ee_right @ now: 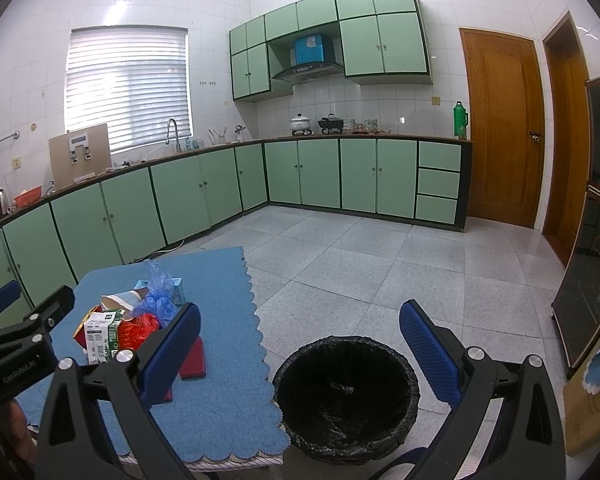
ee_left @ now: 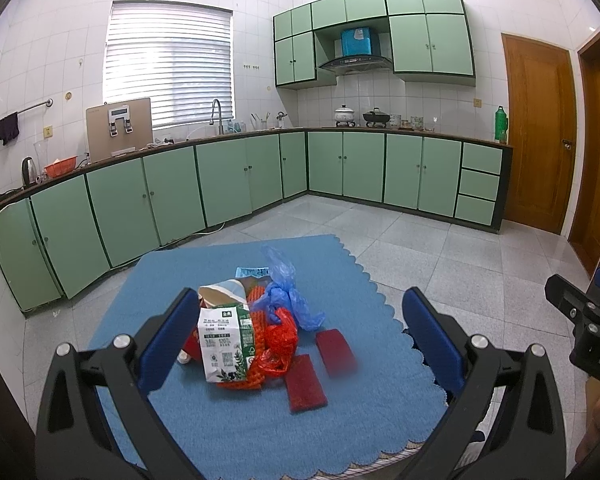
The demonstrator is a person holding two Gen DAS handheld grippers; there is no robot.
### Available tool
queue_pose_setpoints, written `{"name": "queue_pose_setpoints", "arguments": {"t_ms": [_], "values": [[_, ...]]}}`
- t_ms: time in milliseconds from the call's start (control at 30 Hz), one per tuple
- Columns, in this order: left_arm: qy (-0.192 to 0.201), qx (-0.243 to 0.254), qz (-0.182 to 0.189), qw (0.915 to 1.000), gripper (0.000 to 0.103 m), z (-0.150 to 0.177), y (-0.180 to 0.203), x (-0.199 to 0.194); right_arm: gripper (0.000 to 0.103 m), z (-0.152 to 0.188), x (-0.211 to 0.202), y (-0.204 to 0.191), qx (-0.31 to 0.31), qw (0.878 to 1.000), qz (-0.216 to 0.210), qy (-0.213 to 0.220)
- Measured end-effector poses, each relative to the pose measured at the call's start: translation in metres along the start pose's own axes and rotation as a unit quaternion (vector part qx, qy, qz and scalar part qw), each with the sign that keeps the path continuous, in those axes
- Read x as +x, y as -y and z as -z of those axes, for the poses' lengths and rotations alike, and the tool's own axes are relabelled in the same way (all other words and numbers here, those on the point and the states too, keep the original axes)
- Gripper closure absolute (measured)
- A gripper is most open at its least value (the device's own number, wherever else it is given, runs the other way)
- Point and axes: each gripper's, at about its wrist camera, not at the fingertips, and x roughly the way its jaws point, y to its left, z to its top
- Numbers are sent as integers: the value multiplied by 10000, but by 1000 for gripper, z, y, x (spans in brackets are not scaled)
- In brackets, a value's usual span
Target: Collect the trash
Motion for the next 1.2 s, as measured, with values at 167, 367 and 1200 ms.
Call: {"name": "queue_pose_setpoints", "arguments": {"t_ms": [167, 367, 1200], "values": [[-2, 1, 1, 10000, 5, 0, 0, 0, 6, 0, 1, -1, 5, 10000, -4, 1], [0, 2, -3, 10000, 5, 0, 0, 0, 6, 0, 1, -1, 11, 10000, -5, -3], [-238, -318, -1138, 9927, 5, 15, -126, 49, 6, 7, 63, -81, -224, 9974, -672, -99]]}}
